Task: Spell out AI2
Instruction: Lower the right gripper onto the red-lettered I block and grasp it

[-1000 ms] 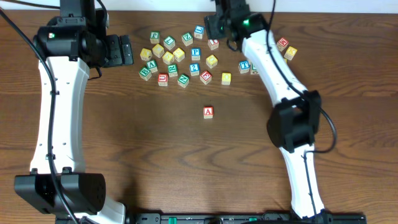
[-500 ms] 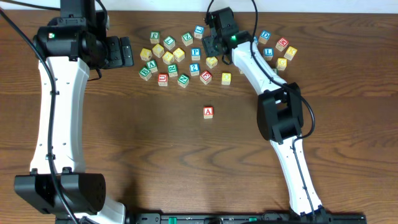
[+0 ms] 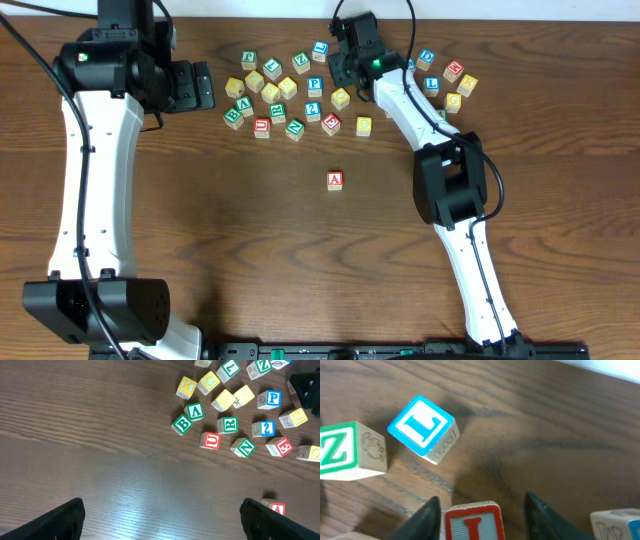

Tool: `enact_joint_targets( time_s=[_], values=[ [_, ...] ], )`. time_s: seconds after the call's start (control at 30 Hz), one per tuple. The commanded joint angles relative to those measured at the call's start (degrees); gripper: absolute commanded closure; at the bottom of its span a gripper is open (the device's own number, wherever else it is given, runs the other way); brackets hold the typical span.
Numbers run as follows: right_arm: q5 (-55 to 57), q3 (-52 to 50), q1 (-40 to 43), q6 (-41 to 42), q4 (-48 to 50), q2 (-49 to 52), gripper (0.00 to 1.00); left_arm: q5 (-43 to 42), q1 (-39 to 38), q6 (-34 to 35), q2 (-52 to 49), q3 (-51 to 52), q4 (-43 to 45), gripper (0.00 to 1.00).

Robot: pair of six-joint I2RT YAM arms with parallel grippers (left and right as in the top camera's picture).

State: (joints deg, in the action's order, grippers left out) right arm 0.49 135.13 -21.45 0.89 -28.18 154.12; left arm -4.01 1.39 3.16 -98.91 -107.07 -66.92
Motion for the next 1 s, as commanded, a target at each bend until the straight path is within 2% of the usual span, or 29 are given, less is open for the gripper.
enact_joint_targets(
  time_s=[0.0, 0.1, 0.43, 0.73, 0.97],
  values=[
    [0.46, -0.04, 0.26, -0.04, 0.35, 1.51, 0.56, -0.09, 0.13, 0.57, -0.15, 0.02, -0.33, 0.02],
    [0.44, -0.04, 0.26, -0.02, 0.55, 1.51, 0.58, -0.09, 0.13, 0.57, -0.15, 0.02, -0.33, 0.02],
    [0.44, 0.02, 0.26, 0.85, 0.48, 0.57, 0.78, -0.09, 0.13, 0.57, -0.15, 0.02, -0.33, 0.02],
    [0.42, 0.09, 0.24, 1.49, -1.99, -4.26, 0.78, -0.11, 0.13, 0.57, -0.15, 0.02, -0.33, 0.02],
    [0.39, 0.09, 0.07, 3.69, -9.25, -14.03, 0.79, -0.11, 0.13, 0.57, -0.15, 0.02, -0.33, 0.02]
  ],
)
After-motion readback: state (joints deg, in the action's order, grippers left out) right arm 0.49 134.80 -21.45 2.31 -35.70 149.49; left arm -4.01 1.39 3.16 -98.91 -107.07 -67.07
